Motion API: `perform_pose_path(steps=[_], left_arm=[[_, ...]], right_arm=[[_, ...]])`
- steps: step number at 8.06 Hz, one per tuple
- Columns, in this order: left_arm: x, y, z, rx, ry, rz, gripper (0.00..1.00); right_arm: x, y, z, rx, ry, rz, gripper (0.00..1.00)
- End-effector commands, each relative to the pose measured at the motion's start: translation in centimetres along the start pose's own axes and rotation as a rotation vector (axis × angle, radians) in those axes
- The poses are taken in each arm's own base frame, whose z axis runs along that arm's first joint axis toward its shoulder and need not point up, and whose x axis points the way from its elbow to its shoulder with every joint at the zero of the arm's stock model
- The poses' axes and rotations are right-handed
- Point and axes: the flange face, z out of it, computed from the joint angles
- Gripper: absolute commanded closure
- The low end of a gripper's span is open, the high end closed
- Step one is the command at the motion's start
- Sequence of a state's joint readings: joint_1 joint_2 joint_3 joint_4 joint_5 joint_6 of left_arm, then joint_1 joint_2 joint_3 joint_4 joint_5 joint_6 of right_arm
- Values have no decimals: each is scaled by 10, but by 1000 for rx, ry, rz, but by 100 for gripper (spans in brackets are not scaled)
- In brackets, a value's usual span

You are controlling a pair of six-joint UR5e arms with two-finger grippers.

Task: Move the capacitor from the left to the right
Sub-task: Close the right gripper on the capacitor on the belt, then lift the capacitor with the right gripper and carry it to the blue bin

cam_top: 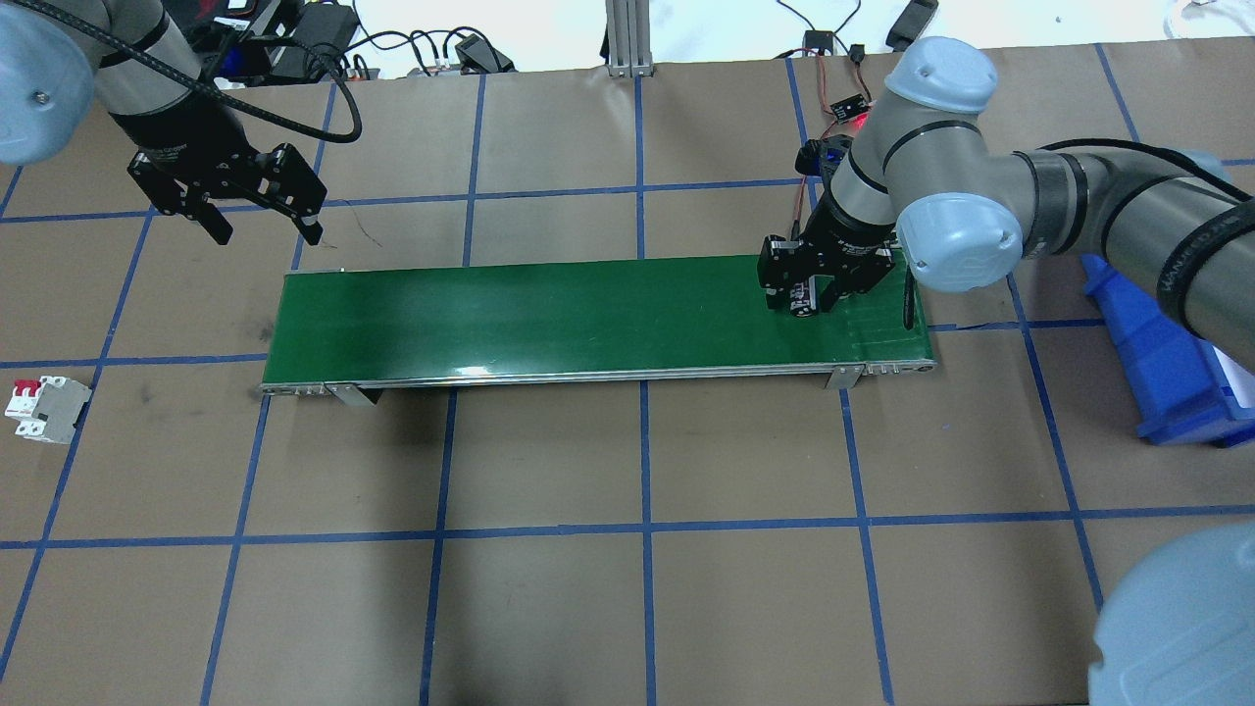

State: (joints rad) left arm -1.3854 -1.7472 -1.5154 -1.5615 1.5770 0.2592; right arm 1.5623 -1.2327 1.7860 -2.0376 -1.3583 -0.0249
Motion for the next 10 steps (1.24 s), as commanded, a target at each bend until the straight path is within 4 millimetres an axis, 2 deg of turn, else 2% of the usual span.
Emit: perform_pose_path(steps=[1, 2, 4, 6, 8, 9, 10], left_arm=[[2, 0, 0, 4, -2, 4, 0], [2, 0, 0, 4, -3, 4, 0], [2, -1, 0, 3, -1, 6, 0], [2, -2, 0, 13, -4, 6, 0], [2, -2, -1, 15, -3, 4, 0], [2, -2, -1, 15, -3, 4, 0], [3, -2, -2, 18, -4, 4, 0]], right_arm=[[1, 1, 2, -16, 3, 0, 85], [1, 3, 2, -29, 1, -3, 100], [-1, 0, -11, -1, 5, -7, 100], [4, 2, -42, 54, 33, -8, 100], [33, 1, -69, 81, 211, -11, 100], [56, 1, -81, 76, 223, -35, 100], [92, -1, -89, 61, 221, -51, 100]])
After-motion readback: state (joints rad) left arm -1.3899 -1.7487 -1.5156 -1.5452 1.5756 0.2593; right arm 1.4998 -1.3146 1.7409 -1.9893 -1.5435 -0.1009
